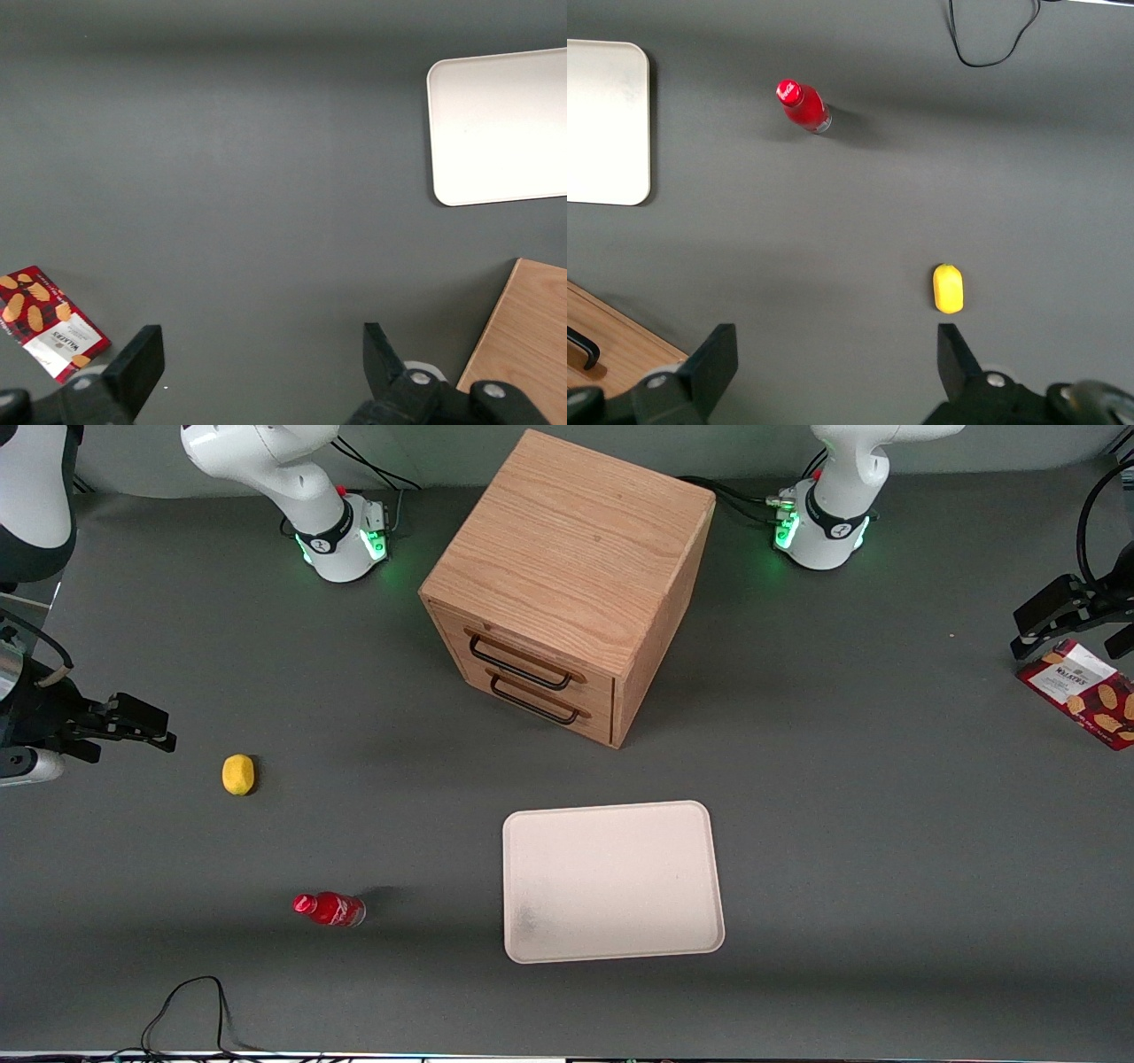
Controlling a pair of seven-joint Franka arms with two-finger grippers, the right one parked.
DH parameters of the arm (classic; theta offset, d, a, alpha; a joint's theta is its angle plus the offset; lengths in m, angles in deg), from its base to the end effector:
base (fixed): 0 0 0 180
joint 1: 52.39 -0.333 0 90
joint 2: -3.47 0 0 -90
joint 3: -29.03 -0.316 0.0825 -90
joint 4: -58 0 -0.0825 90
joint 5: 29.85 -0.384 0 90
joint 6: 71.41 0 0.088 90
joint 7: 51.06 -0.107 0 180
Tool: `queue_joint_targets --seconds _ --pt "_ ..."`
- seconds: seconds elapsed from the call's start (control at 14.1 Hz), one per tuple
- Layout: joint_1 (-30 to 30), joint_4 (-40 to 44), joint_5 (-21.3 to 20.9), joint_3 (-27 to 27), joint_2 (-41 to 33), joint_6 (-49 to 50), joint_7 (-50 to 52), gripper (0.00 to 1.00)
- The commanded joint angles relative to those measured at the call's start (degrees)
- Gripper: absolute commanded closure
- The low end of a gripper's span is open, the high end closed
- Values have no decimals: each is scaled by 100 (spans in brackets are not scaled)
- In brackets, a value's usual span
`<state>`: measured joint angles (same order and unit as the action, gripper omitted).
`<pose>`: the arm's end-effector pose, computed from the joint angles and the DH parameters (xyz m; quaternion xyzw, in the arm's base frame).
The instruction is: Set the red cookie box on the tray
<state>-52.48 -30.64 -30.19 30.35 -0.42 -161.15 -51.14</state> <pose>0.5326 -0.0113 0.6722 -0.9990 0.0113 -0.0436 0.0033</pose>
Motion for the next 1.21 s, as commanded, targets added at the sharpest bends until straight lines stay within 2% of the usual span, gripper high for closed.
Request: queue_joint_targets --seconds 0.0,0.85,1.14 --pt "88 66 147 -79 -25 201 105 0" --pt "62 49 131 -105 2 220 35 0" --pt "-359 31 139 -105 90 185 52 0"
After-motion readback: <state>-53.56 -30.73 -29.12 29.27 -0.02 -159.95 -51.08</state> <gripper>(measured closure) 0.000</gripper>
